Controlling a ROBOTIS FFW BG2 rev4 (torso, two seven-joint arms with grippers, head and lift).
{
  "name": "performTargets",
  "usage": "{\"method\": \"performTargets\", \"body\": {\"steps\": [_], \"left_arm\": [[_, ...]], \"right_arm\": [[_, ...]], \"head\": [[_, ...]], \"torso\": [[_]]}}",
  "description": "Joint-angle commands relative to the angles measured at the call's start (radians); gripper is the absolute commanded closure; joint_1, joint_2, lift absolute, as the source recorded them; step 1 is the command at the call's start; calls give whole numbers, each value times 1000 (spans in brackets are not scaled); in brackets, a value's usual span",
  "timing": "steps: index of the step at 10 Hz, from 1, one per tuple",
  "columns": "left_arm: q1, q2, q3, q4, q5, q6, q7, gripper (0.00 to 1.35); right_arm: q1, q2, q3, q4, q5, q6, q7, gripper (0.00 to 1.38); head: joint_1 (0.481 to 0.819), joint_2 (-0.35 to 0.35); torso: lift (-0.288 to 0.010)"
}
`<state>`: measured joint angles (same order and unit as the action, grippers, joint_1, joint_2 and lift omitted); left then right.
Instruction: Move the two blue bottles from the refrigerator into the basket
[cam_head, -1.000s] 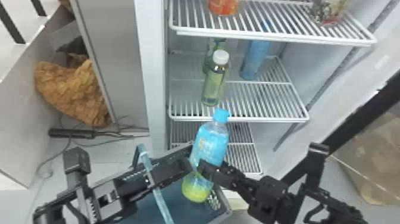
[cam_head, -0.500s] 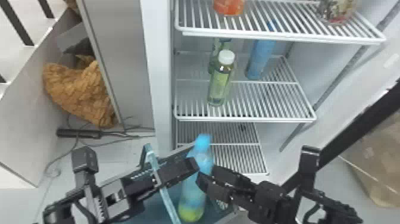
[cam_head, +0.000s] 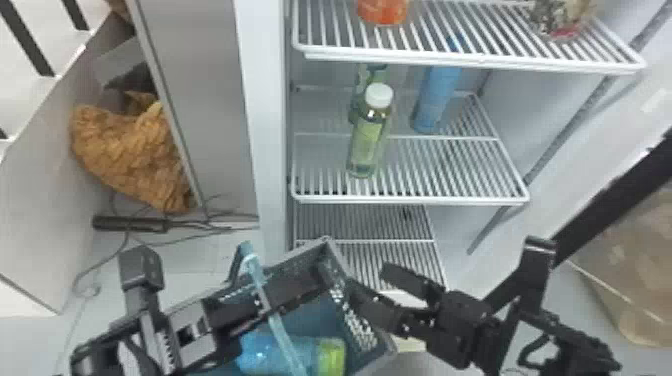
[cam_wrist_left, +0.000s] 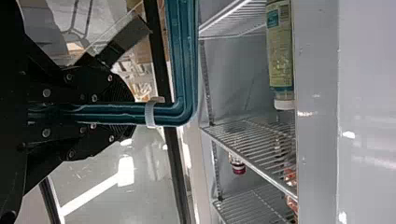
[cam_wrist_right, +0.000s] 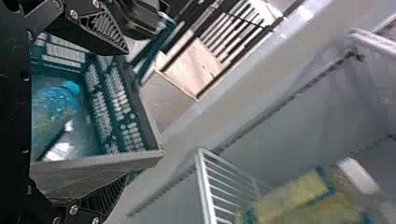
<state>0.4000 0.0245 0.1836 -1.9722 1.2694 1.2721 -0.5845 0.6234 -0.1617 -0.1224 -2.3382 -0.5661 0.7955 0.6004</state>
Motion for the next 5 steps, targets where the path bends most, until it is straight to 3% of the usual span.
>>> {"method": "performTargets", "body": {"steps": [1, 3, 5], "left_arm": [[0, 0, 2, -2, 1, -1, 0, 1197], [2, 0, 0, -2, 1, 2, 0, 1197], [2, 2, 0, -2, 1, 2, 0, 1197]], "right_arm": [[0, 8, -33, 10, 10, -111, -1, 154], [0, 28, -103, 20, 40, -236, -5, 154], [0, 30, -127, 37, 40, -344, -14, 160]], "head": [[695, -139], [695, -193], [695, -254]], "torso": [[-220], [-220], [-220]]}}
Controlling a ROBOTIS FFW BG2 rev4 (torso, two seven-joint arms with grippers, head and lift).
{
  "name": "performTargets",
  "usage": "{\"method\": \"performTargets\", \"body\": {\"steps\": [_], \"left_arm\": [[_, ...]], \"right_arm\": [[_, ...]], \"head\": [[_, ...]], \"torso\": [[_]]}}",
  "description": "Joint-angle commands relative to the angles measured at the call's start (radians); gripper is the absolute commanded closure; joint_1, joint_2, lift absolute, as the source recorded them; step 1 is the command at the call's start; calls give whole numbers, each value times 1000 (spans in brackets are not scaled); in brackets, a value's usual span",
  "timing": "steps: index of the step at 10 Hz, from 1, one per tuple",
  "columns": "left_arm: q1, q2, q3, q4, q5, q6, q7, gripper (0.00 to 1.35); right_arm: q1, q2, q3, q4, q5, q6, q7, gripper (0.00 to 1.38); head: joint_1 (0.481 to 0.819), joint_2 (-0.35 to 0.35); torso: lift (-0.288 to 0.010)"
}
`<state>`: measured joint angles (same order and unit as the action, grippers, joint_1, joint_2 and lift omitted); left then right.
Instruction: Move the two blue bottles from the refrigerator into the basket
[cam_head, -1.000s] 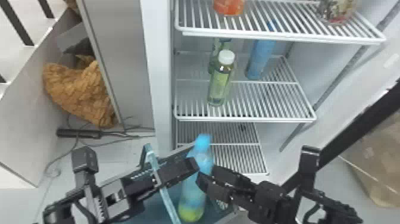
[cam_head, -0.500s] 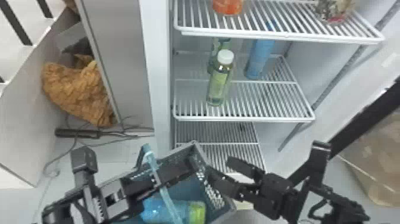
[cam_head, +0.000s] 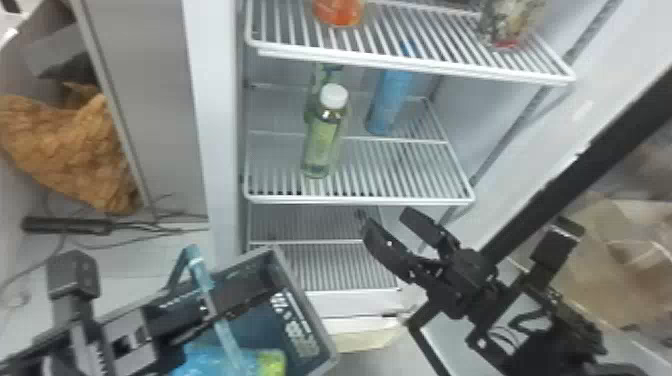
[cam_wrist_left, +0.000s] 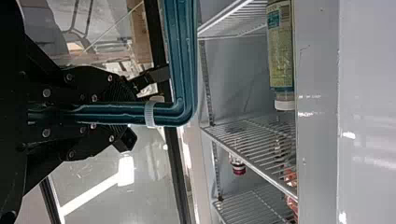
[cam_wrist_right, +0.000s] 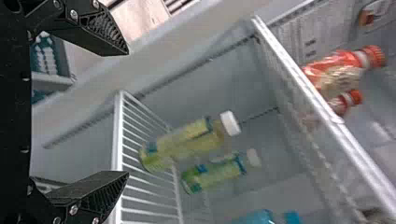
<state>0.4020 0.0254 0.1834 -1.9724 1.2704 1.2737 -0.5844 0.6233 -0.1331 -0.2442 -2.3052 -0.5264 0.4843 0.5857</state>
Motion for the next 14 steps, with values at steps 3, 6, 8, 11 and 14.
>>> {"method": "performTargets", "body": {"steps": [3, 6, 8, 11, 14], "left_arm": [[-2, 1, -4, 0, 4, 0, 0, 1197], [3, 1, -6, 0, 8, 0, 2, 1197], [3, 1, -8, 0, 8, 0, 3, 1197], [5, 1, -10, 0, 8, 0, 5, 1197], [5, 1, -10, 3, 8, 2, 6, 1197]], "right_arm": [[-10, 24, -13, 75, 0, -229, -49, 160], [-27, 38, -19, 107, 4, -325, -133, 159], [-66, 40, -17, 154, 18, -381, -165, 159], [-169, 41, 1, 269, 56, -418, -195, 160], [-294, 40, 45, 390, 86, -418, -230, 168]], "head": [[695, -320], [695, -350], [695, -350], [695, -350], [695, -350]], "torso": [[-220], [-220], [-220], [-220], [-220]]}}
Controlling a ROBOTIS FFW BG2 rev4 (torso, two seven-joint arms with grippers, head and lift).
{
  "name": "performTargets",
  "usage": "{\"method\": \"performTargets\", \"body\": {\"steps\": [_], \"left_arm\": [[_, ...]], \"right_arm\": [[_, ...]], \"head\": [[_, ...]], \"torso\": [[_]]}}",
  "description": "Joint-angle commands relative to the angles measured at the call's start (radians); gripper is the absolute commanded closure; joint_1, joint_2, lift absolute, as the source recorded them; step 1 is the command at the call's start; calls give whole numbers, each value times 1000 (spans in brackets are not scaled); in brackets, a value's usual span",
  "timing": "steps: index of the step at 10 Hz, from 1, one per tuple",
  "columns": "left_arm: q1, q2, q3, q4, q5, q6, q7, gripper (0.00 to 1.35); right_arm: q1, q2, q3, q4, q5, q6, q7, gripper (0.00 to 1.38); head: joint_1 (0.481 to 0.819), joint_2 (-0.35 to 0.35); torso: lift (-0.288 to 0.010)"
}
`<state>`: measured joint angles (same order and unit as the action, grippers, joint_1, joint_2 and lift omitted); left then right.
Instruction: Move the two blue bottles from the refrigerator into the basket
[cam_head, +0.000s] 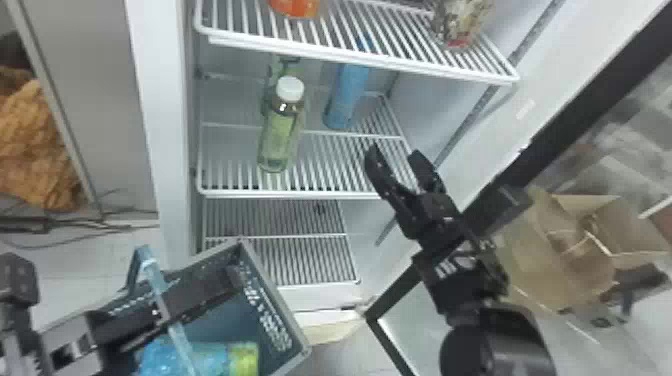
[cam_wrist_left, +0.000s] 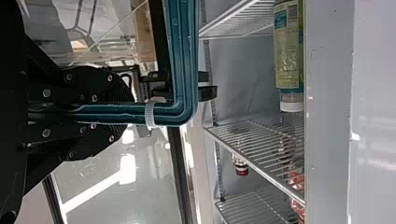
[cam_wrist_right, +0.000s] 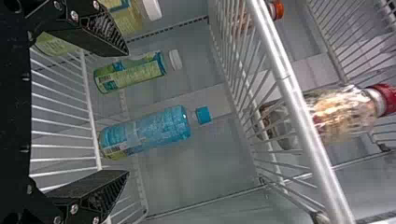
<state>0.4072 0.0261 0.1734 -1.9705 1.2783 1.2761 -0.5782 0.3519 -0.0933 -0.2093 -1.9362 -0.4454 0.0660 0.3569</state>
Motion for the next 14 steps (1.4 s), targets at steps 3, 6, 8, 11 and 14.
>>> {"method": "performTargets", "body": {"steps": [3, 6, 8, 11, 14], "left_arm": [[-2, 0, 0, 1, 0, 3, 0, 1197], [-5, 2, -2, 6, 0, 3, 1, 1197], [-7, 6, -6, 6, 0, 3, 1, 1197], [-12, 9, -10, 8, 0, 3, 1, 1197], [-17, 11, -12, 11, 4, 3, 1, 1197]], "right_arm": [[-136, -3, 54, 124, 39, 0, -35, 170], [-229, -5, 84, 190, 116, 0, -87, 171], [-293, -5, 90, 254, 150, 0, -107, 171], [-391, -5, 108, 357, 180, 0, -136, 168], [-470, -3, 132, 448, 210, 0, -159, 167]], "head": [[695, -350], [695, -336], [695, -326], [695, -321], [695, -308]], "torso": [[-220], [-220], [-220], [-220], [-220]]}}
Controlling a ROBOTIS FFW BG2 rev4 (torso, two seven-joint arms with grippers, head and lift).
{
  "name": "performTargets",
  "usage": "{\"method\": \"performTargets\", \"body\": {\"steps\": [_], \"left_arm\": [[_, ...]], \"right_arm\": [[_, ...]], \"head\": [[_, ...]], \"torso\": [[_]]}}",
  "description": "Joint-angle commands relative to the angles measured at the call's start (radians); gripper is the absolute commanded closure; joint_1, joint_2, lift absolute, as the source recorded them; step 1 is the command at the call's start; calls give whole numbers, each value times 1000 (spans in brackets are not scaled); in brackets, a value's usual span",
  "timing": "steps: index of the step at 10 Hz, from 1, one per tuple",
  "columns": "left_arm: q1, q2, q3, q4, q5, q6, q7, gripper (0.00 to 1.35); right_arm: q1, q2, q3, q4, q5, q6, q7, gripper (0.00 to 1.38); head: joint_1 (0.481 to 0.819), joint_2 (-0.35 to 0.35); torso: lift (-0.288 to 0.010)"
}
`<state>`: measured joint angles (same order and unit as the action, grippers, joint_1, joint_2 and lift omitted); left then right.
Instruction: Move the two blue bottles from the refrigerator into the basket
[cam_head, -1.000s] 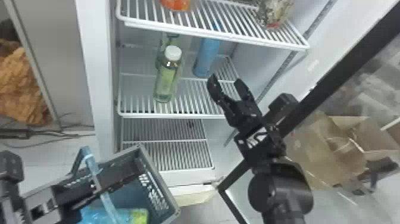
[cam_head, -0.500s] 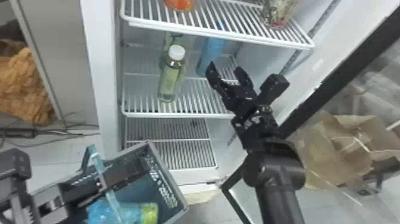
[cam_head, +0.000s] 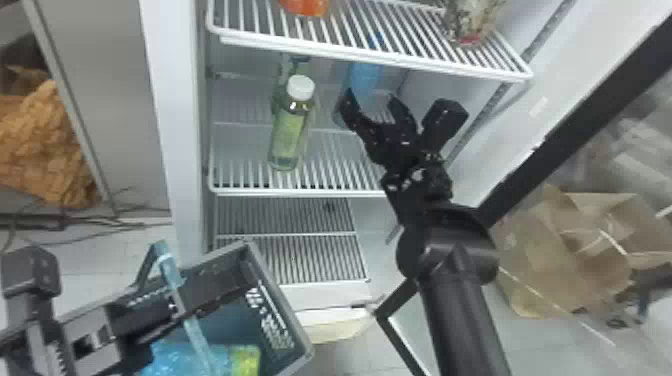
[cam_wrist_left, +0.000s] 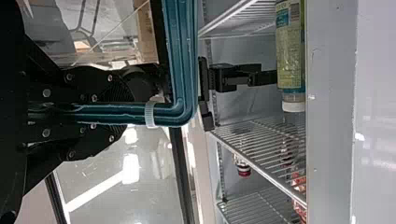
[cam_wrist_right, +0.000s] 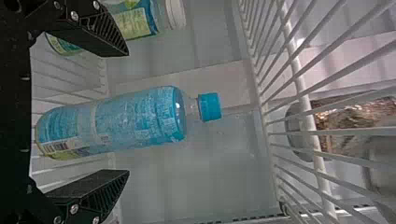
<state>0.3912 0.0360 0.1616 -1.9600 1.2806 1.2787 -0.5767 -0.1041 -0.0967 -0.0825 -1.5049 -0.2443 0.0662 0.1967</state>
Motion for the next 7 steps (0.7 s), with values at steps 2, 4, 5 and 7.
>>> {"method": "performTargets", "body": {"steps": [2, 4, 5, 7], "left_arm": [[1, 4, 0, 0, 4, 0, -2, 1197], [-1, 4, -2, 0, 4, 0, 0, 1197], [-1, 5, -4, 0, 4, 0, 0, 1197], [-3, 7, -4, 0, 4, 0, 0, 1197]], "right_arm": [[-63, 0, 9, 73, 39, 0, -14, 165], [-107, 0, 21, 129, 43, 0, -33, 171], [-127, 0, 29, 156, 43, 0, -42, 171], [-176, -2, 43, 215, 51, 0, -49, 217]], "head": [[695, -301], [695, -298], [695, -296], [695, -290]], "torso": [[-220], [-220], [-220], [-220]]}}
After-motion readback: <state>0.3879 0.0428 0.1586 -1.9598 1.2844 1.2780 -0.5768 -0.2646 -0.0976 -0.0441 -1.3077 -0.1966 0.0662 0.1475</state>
